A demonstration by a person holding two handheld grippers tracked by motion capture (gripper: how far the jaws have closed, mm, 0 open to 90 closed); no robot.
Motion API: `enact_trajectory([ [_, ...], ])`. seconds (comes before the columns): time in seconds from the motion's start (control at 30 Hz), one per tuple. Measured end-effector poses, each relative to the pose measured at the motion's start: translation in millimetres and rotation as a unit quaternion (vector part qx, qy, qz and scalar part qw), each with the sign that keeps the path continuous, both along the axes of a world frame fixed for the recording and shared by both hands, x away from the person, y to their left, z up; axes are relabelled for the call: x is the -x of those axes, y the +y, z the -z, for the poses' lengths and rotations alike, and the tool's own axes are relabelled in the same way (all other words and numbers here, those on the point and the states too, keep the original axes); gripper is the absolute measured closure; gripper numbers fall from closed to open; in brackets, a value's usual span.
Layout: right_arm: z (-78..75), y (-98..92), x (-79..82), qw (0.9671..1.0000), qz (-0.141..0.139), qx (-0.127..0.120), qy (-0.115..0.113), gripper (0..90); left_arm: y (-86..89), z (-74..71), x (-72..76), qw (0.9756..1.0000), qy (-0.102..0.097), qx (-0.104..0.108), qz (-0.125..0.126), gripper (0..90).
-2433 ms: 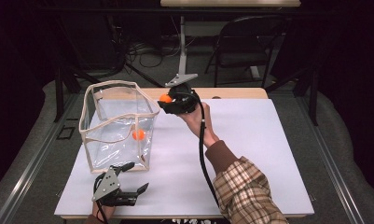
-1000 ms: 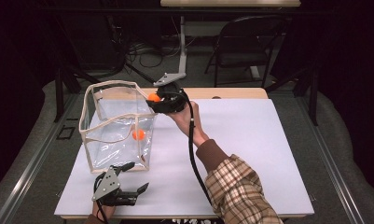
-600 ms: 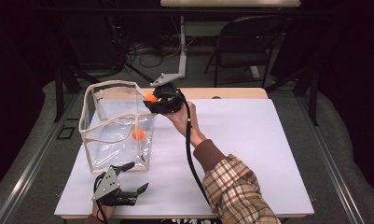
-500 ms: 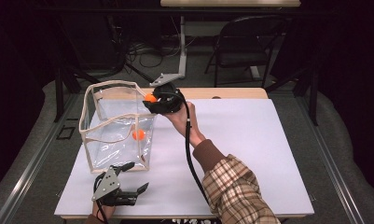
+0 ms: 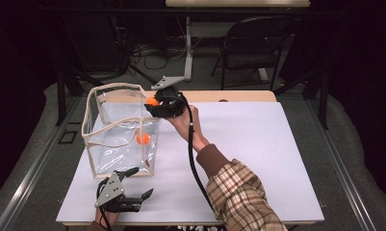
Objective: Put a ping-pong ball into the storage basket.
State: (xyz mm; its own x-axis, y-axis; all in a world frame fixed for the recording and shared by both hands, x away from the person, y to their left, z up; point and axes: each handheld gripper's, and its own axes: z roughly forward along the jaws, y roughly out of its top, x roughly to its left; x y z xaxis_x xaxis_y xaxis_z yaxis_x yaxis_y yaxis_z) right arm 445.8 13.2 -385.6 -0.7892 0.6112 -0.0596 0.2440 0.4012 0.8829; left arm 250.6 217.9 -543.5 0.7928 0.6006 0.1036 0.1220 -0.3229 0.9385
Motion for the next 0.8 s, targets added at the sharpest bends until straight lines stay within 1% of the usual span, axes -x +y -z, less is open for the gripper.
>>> enact_trajectory([
  [0.37,1.0,6.0,-0.9,1.0,-0.003,0.0,0.003,50.9,0.0,0.0,0.0,1.0,0.0,0.0,-0.001,15.9],
  [0.8,2.4,12.6,-3.8,0.9999,-0.003,0.003,0.012,50.8,0.1,-0.2,0.1,1.0,-0.001,0.0,-0.001,15.9],
])
